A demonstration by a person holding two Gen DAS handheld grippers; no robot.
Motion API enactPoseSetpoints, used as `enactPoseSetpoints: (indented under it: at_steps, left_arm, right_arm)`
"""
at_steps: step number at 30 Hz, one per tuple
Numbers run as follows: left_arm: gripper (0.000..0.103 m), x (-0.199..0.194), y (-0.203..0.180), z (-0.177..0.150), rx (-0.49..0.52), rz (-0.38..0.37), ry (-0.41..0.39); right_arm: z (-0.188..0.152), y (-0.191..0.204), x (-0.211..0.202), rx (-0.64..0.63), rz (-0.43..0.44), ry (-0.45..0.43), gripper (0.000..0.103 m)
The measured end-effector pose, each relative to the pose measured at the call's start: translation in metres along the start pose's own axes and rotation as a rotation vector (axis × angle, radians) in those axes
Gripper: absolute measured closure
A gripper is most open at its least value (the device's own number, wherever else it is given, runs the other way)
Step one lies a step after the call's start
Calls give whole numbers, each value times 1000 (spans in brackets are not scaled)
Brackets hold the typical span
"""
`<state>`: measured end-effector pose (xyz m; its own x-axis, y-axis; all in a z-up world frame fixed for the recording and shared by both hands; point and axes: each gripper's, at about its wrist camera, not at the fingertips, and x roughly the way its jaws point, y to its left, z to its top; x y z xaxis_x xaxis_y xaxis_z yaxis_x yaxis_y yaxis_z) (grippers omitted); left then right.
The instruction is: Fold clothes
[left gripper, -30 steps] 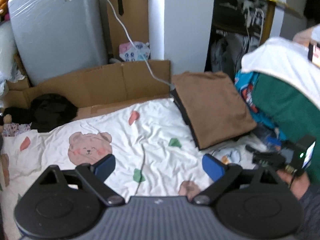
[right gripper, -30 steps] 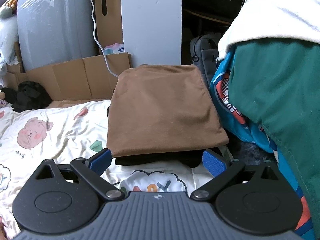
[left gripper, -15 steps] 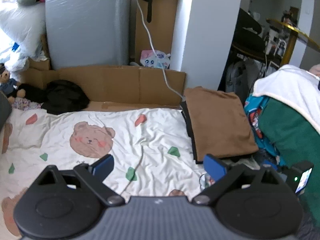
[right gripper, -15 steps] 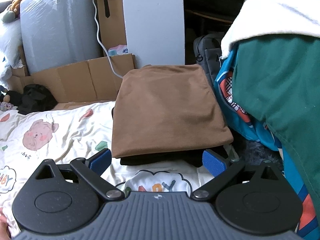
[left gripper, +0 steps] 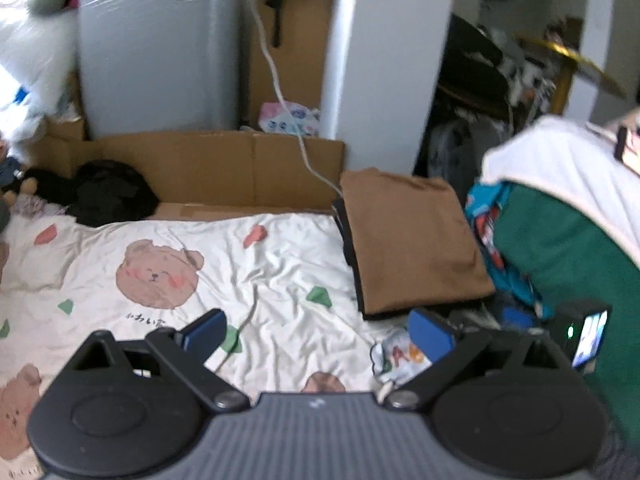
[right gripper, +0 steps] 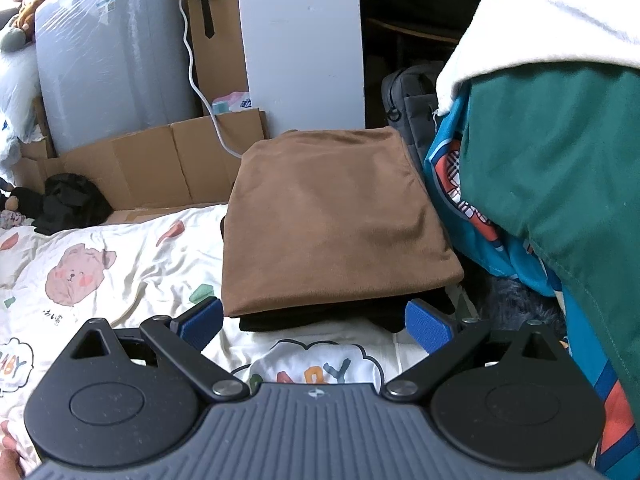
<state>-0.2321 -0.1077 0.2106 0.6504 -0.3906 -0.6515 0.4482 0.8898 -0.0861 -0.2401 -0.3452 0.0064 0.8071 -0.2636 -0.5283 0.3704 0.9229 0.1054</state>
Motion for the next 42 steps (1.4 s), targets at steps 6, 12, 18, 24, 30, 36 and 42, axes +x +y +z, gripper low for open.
enactPoseSetpoints:
  at_steps: [6,12,18,24,30,36,42]
  left_arm:
    - [0,-2,12,-8,-98,-18,-9]
    - [1,-1,11,-23,-110,35,-17]
    - [1,-3,1,-26,-39,32,-22]
    - [0,-2,-5,-26,-35,24,-27]
    - [0,9,-15,-37,16,45,3]
    - [0,10,-12,-38,2,59,19]
    - [0,9,-11,-36,-6,81,11]
  right_arm:
    - [0,3,1,-16,-5,4,3]
    - [-1,3,-1,-19,-13,6,3]
    - [-1,6,-2,-32,-23,5,3]
    - [-1,6,-2,-38,-26,1,3]
    - [-1,3,-1,-22,-23,4,3]
    - [-2,4,-1,-28,-21,5,3]
    - [-2,10,0,-61,-31,11,3]
